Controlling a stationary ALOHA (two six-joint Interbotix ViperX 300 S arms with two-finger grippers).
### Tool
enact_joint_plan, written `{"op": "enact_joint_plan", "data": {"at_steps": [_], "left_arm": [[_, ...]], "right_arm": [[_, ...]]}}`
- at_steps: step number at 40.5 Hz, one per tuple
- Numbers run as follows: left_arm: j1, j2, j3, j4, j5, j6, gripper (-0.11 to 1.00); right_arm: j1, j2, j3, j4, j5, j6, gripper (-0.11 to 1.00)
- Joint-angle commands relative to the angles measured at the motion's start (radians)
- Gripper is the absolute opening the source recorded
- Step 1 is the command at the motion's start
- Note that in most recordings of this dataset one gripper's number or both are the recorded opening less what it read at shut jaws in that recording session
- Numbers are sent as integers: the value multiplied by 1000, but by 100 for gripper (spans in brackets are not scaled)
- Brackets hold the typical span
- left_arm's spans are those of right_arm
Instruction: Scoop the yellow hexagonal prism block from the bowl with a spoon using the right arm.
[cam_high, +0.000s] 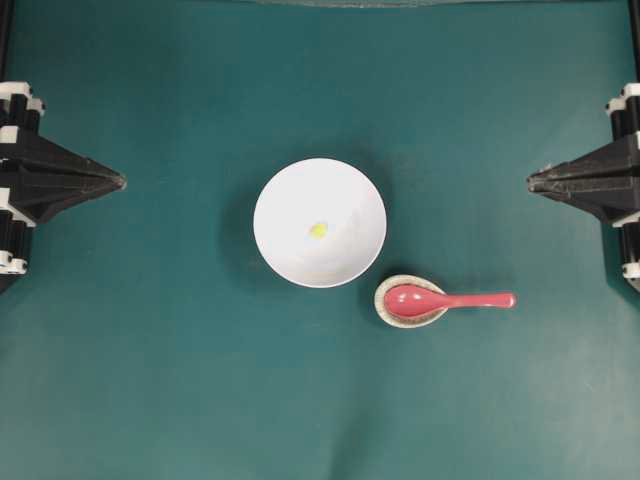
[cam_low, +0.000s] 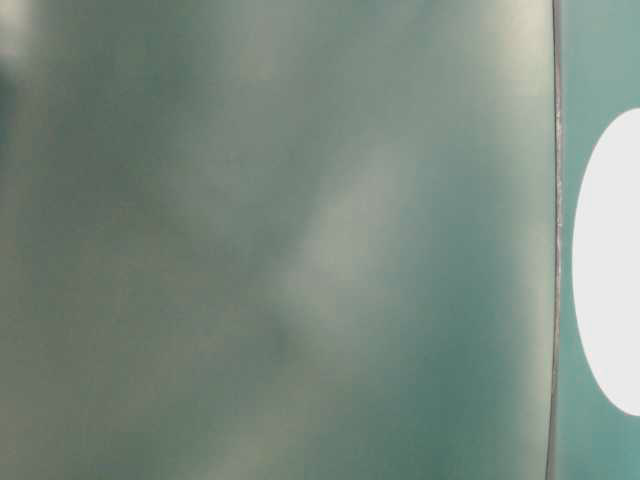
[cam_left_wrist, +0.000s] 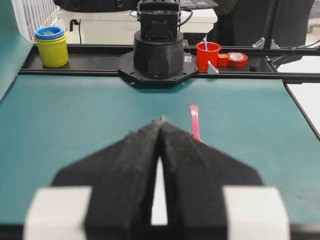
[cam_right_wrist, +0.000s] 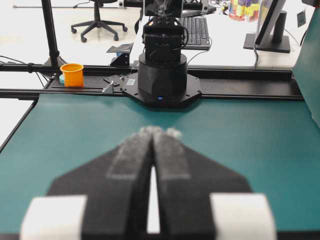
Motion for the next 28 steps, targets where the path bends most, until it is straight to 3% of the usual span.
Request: {"op": "enact_joint_plan", "data": {"at_steps": [1, 28], "left_arm": [[2, -3, -28, 6, 32, -8, -1], [2, -17, -31, 8, 63, -9, -1]], "right_arm": [[0, 12, -20, -2, 3, 2, -2], [0, 23, -48, 3, 17, 9, 0]]}}
